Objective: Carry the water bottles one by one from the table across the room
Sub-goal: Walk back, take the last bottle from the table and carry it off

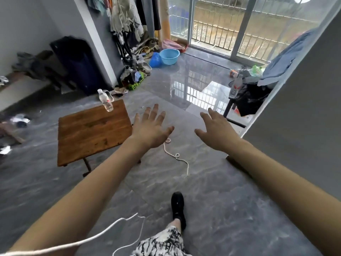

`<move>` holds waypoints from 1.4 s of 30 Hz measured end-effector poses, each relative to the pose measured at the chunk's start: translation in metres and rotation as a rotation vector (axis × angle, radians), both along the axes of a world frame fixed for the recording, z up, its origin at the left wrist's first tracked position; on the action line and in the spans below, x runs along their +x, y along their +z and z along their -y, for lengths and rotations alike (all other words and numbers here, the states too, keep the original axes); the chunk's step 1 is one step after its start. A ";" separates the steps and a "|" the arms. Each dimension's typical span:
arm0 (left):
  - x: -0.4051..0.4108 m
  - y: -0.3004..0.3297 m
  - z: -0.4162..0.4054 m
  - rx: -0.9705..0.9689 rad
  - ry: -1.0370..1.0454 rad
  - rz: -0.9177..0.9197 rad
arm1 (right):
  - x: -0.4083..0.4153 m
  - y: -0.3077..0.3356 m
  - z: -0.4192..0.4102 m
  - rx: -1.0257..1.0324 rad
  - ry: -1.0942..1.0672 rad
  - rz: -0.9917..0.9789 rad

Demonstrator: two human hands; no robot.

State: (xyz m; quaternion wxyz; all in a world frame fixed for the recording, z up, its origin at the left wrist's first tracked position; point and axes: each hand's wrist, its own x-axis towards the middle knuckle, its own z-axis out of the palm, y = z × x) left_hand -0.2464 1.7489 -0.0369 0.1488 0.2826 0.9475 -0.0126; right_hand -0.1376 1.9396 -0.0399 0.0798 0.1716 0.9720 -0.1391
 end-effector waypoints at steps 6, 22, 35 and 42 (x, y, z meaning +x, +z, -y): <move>-0.084 0.010 -0.042 0.023 0.061 -0.013 | -0.090 0.006 -0.039 0.028 0.074 -0.025; -0.267 -0.005 -0.123 -0.001 0.171 0.025 | -0.296 0.004 -0.131 0.011 0.196 -0.018; -0.385 0.001 -0.218 0.028 0.429 -0.004 | -0.478 0.014 -0.236 0.030 0.477 -0.042; -0.422 0.000 -0.220 -0.012 0.573 -0.013 | -0.554 0.016 -0.236 0.015 0.640 -0.049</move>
